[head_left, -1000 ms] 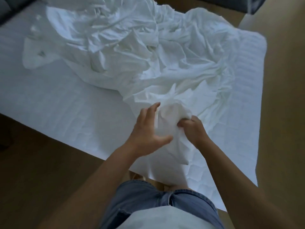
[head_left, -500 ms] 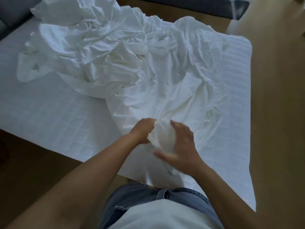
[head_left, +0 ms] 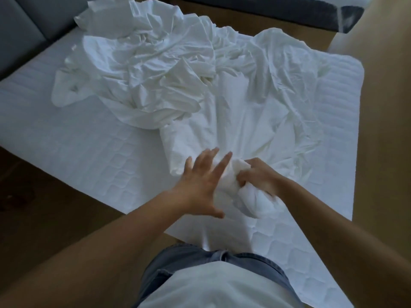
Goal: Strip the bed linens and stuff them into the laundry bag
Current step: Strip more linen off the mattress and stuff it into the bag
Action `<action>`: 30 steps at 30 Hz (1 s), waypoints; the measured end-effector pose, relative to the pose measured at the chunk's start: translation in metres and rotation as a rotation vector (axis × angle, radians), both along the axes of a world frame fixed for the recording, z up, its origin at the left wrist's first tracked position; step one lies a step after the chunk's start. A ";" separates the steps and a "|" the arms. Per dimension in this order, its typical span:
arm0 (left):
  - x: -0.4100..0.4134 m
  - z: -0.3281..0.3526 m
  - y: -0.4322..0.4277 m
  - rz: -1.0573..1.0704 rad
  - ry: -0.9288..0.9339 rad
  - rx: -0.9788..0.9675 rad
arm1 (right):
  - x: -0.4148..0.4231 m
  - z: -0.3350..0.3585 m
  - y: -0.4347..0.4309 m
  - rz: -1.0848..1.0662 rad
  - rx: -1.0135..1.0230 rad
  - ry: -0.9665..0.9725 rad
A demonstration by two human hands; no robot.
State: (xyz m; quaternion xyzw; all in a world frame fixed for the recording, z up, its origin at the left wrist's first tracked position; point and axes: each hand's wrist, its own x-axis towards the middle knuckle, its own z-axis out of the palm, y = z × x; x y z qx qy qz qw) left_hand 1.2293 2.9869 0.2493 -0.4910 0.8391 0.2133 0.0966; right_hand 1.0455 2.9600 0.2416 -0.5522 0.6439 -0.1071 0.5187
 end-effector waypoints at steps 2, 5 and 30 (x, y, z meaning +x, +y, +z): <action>-0.002 -0.022 0.020 -0.225 -0.067 -0.419 | -0.001 0.004 -0.006 0.010 0.091 -0.091; -0.009 -0.044 0.007 -0.241 0.193 -0.801 | 0.004 0.012 -0.008 0.055 0.140 -0.139; -0.002 -0.005 -0.003 0.009 -0.231 -0.108 | 0.027 -0.004 -0.020 0.309 0.258 0.043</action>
